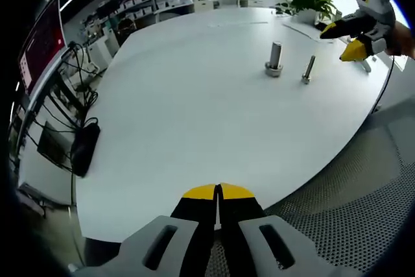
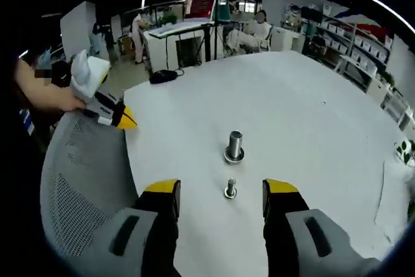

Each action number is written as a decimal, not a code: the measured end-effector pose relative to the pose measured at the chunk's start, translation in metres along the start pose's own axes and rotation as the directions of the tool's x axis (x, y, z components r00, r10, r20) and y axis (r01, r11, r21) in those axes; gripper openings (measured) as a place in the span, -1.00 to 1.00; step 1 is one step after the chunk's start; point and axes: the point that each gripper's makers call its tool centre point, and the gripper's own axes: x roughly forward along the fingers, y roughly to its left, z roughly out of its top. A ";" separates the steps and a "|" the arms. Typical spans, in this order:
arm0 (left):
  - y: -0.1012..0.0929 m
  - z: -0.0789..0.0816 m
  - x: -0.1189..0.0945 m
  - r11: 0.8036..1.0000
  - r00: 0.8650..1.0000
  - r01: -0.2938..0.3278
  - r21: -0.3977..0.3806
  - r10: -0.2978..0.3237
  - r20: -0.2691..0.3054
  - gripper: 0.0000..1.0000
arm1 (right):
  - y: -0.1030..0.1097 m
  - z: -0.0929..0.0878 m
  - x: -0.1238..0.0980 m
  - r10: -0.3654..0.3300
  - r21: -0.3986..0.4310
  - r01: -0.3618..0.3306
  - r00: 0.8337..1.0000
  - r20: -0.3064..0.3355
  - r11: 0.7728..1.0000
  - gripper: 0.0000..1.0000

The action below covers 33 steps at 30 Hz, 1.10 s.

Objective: Place the washer onto the threaded stud by aligning its center hole with the stud, sliding it down to the base, and recovering from edge contact or off-axis alignment until the washer reaches the visible bottom stop.

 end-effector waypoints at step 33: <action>-0.013 0.003 -0.005 0.997 0.998 0.055 0.046 -0.056 0.023 -1.00 | -0.014 -0.082 -0.082 -0.479 0.348 0.413 0.869 0.127 0.841 0.95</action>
